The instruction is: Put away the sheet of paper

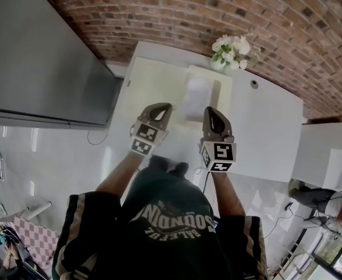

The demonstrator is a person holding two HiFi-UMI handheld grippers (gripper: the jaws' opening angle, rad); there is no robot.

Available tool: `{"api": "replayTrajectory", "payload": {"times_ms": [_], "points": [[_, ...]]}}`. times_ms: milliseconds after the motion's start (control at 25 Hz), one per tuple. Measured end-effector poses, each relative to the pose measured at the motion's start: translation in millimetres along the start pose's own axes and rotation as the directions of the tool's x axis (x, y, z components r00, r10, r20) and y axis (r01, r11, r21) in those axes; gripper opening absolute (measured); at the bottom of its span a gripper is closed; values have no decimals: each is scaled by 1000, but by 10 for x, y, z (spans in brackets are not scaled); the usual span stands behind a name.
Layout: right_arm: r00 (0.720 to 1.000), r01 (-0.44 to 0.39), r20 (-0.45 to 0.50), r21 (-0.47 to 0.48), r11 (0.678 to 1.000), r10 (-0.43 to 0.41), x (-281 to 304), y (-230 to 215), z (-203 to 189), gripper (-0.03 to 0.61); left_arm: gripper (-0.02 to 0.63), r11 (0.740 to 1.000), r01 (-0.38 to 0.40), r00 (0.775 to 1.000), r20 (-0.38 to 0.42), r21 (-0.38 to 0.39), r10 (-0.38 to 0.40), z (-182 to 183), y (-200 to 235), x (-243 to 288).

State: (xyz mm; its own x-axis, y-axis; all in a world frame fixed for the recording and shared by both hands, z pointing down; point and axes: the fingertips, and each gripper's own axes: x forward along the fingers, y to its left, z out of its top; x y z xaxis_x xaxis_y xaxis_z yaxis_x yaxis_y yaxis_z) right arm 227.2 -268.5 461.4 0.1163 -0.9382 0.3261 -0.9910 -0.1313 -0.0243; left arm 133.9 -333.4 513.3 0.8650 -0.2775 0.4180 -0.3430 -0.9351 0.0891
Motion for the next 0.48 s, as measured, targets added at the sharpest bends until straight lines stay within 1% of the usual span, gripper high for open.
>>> {"api": "replayTrajectory", "payload": {"times_ms": [200,480], "points": [[999,9,32,-7,1000,-9,-113,-31,53,-2,11,1000,-15,1000,15,0,15,54,-31,-67],[999,14,33,-2,1000,-14,-148,-35,53,-2,11,1000,-16,1000,23,-3,16,81,6,-83]]}}
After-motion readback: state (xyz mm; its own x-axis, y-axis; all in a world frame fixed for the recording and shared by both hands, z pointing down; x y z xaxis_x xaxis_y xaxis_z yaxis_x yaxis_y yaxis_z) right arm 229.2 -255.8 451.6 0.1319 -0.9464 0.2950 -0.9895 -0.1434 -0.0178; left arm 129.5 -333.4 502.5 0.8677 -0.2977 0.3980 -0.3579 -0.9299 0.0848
